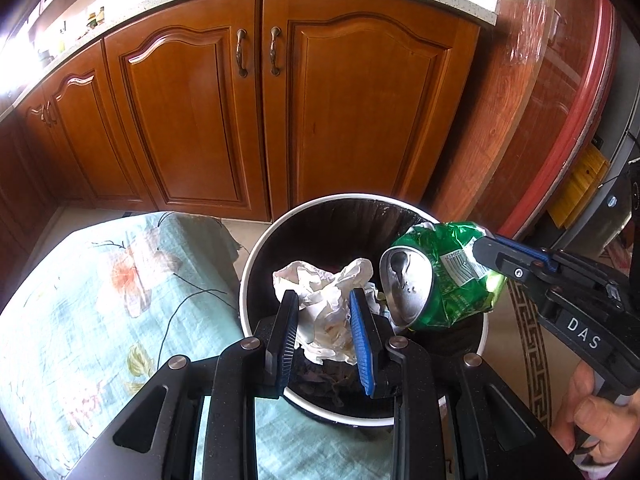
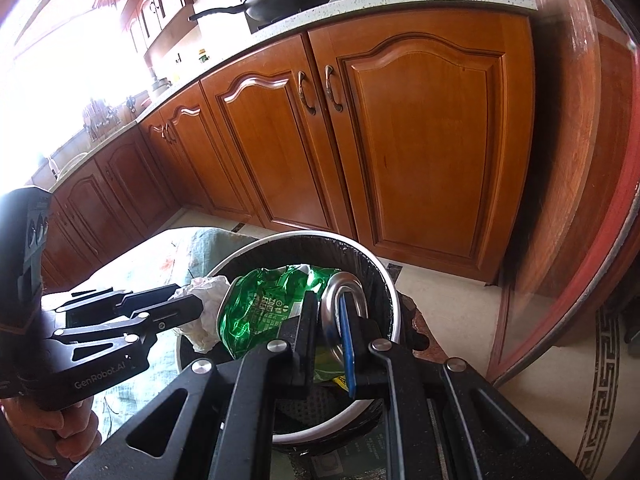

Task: Collect trash

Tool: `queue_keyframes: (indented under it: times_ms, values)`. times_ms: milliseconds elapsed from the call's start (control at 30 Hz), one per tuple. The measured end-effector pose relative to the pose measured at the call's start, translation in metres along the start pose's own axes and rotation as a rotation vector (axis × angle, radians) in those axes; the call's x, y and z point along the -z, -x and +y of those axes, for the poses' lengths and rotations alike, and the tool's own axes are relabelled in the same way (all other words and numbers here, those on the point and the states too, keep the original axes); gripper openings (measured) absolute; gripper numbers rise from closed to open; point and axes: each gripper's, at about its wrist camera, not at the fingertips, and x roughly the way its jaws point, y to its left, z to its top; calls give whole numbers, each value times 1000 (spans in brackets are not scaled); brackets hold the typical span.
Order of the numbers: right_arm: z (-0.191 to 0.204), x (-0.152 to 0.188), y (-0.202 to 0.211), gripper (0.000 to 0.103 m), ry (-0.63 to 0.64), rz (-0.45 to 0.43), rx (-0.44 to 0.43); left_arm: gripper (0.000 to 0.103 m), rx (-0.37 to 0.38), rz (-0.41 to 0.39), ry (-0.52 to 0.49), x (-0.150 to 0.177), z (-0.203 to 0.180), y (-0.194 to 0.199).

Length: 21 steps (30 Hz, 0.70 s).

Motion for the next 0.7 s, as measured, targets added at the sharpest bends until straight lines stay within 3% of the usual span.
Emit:
queue_keyframes:
  times_ms: [267, 333, 400, 433, 500, 600, 700]
  values:
    - [0, -1, -6, 11, 6, 14, 21, 26, 8, 18, -1, -2, -1, -7]
    - [0, -1, -8, 12, 7, 22, 24, 30, 14, 37, -10, -3, -1, -11]
    - [0, -1, -8, 16, 2, 21, 16, 41, -1, 59, 2, -4, 0, -13]
    - [0, -2, -8, 21, -4, 20, 15, 43, 3, 59, 4, -4, 1, -12]
    - [-3, -1, -5, 35, -32, 11, -7, 57, 14, 46, 21, -3, 4, -6]
    - [-5, 1, 2, 46, -55, -5, -16, 59, 10, 22, 35, 2, 10, 5]
    - [-4, 7, 13, 74, -80, -22, -35, 59, 17, 2, 65, 11, 18, 19]
